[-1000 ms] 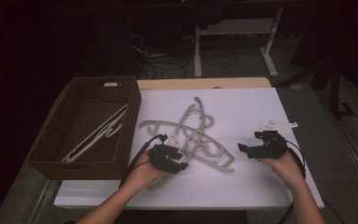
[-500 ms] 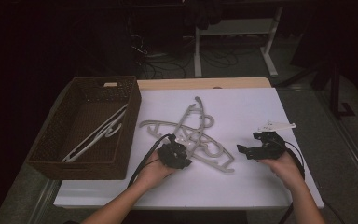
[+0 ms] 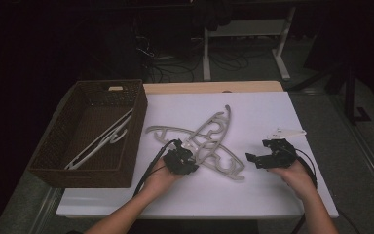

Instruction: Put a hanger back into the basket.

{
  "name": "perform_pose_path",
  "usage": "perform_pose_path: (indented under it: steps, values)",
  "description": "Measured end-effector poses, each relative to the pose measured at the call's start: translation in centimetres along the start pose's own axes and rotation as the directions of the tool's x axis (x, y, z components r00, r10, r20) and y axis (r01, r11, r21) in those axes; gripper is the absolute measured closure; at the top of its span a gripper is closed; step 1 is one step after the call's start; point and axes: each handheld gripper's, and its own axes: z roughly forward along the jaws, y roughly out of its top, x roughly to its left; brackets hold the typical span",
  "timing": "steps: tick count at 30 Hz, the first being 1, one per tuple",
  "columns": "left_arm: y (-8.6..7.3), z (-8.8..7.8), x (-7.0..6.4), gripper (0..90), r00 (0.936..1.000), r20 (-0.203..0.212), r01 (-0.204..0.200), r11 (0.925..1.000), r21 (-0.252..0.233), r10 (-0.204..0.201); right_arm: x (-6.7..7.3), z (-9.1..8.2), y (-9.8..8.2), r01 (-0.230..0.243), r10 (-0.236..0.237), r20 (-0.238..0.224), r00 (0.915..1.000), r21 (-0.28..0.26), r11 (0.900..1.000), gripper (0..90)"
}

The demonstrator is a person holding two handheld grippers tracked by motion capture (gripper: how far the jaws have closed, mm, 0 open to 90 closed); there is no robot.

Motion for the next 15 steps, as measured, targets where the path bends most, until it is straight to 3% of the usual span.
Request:
perform_pose_path:
  steps: [15]
  values:
    - [0.7, -3.3, 0.7, 82.2, 0.9971, 0.072, 0.030, 0.9973, -0.067, -0.025, 0.7, -0.7, -1.1, -0.013, 0.013, -0.001, 0.9999, -0.001, 1.000, 12.8]
